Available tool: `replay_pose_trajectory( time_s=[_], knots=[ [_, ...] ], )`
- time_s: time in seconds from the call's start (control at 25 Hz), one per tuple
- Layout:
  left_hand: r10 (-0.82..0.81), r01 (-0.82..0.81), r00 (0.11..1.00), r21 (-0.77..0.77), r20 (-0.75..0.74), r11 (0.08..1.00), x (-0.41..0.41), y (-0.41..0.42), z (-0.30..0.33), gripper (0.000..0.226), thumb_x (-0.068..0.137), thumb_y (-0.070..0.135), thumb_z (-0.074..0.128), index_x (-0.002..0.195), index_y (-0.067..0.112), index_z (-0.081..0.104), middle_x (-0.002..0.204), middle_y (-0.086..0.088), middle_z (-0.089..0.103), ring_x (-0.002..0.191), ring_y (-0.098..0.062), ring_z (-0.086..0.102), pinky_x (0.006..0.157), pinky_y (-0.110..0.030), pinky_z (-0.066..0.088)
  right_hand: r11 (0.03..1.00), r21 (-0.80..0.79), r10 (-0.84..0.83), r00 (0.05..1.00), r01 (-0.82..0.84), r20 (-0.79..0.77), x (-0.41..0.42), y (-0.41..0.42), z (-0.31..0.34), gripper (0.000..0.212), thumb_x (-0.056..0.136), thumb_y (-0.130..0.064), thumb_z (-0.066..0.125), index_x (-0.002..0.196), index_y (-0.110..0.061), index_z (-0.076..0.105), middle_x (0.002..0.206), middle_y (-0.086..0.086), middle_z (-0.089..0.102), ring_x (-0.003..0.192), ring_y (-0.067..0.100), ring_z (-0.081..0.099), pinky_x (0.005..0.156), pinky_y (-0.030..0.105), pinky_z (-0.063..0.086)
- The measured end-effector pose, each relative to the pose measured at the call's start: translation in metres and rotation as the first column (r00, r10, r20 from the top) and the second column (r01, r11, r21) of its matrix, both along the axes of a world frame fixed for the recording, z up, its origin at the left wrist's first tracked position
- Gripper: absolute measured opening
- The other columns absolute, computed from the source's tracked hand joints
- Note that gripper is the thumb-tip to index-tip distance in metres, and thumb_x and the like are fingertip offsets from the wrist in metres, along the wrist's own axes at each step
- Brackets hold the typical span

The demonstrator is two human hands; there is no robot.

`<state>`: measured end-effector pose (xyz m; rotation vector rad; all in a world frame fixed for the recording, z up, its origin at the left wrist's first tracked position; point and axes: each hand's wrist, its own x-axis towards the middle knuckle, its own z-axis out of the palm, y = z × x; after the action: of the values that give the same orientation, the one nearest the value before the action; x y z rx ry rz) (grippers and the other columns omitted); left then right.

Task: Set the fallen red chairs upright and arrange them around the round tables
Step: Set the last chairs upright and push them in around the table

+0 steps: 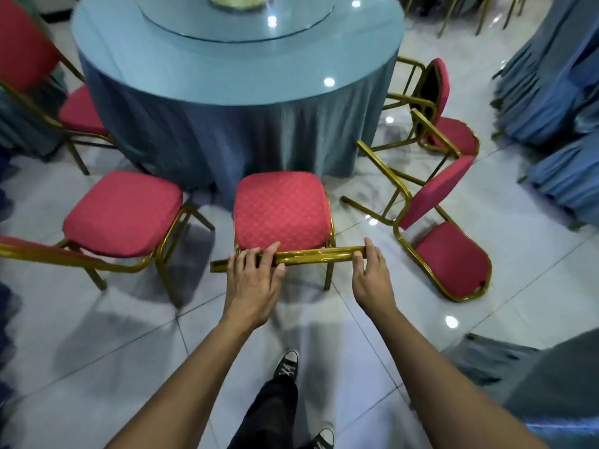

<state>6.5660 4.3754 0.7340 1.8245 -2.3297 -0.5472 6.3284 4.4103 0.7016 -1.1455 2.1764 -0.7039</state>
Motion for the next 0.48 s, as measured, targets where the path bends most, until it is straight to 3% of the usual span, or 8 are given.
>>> replay_pose_trajectory(
  time_s=[0.12,0.32,0.48],
  knots=[
    [-0.006,0.007,1.0,0.077,-0.009,0.997,-0.002,-0.049,0.012,0.067,0.093,0.063,0.005,0.147,0.036,0.032,0.142,-0.005,0.047,0.135,-0.028,0.037,0.12,-0.05,0.014,0.999,0.042,0.028,0.999,-0.03,0.045,-0.009,-0.036,0.011,0.058,0.105,-0.048,0.032,0.158,-0.027,0.023,0.163,0.005,0.026,0.145,0.027,0.033,0.117,0.046,0.03],
    [0.012,-0.016,0.999,0.142,0.035,0.99,-0.023,-0.101,0.025,0.047,0.1,0.059,0.019,0.129,0.033,0.046,0.131,-0.007,0.055,0.126,-0.031,0.045,0.115,-0.053,0.022,0.989,0.118,0.088,0.996,-0.083,-0.031,-0.027,-0.072,0.02,0.056,0.103,-0.052,0.034,0.155,-0.032,0.03,0.153,0.005,0.042,0.136,0.03,0.042,0.111,0.05,0.037],
    [-0.178,0.171,0.984,0.156,0.031,0.973,-0.081,-0.107,0.045,0.037,0.101,0.055,0.029,0.123,0.034,0.051,0.124,0.002,0.057,0.116,-0.024,0.049,0.106,-0.045,0.031,0.995,0.069,0.074,0.997,-0.075,0.017,-0.048,-0.077,0.03,0.044,0.104,-0.046,0.038,0.145,-0.032,0.045,0.137,0.005,0.054,0.127,0.026,0.051,0.106,0.044,0.041]
  ],
)
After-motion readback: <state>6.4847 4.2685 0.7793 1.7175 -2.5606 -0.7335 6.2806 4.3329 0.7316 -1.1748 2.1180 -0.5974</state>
